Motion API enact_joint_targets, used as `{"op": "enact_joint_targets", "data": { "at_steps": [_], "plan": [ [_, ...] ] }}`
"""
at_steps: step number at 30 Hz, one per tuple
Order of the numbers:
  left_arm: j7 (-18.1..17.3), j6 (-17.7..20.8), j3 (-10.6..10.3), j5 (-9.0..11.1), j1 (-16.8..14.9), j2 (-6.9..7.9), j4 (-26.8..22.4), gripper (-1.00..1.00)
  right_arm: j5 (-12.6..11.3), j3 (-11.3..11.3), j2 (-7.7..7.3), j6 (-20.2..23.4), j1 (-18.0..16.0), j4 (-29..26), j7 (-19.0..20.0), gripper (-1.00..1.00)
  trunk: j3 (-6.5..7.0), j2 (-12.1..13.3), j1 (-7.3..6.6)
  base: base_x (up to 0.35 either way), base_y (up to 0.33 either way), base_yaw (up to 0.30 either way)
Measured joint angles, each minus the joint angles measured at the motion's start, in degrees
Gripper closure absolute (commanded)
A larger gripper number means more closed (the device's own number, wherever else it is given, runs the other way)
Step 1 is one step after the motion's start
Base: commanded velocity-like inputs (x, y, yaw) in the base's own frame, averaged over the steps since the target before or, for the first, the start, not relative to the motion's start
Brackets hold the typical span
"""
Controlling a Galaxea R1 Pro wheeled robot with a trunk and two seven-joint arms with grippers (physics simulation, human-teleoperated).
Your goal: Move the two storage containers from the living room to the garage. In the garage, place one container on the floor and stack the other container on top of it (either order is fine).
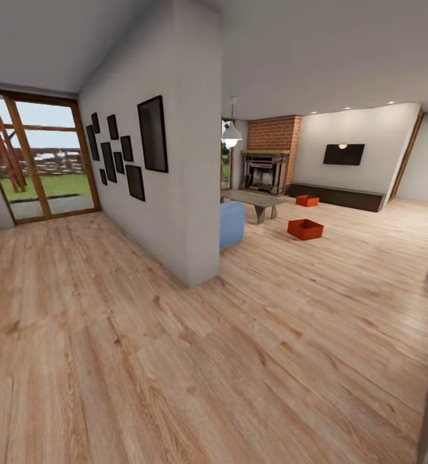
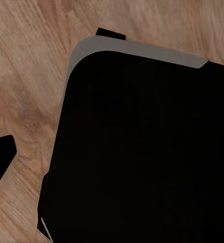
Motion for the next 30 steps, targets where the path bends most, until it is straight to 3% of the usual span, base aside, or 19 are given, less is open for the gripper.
{"op": "enact_joint_targets", "data": {
  "at_steps": [24, 30],
  "plan": [
    [0.00, -0.03, -0.02, 0.00, 0.00, -0.03, 0.16, -1.00, -0.12, -0.06, 0.06, -0.07, -0.02, 0.00, 0.00, -1.00, 0.00, 0.00, 0.00, 0.321, 0.000, -0.001],
    [0.00, -0.02, -0.03, -0.01, -0.01, -0.01, 0.17, -1.00, -0.44, -0.33, 0.40, 0.07, 0.01, 0.00, -0.07, -1.00, 0.00, 0.00, 0.00, 0.321, 0.000, -0.194]
  ]
}}
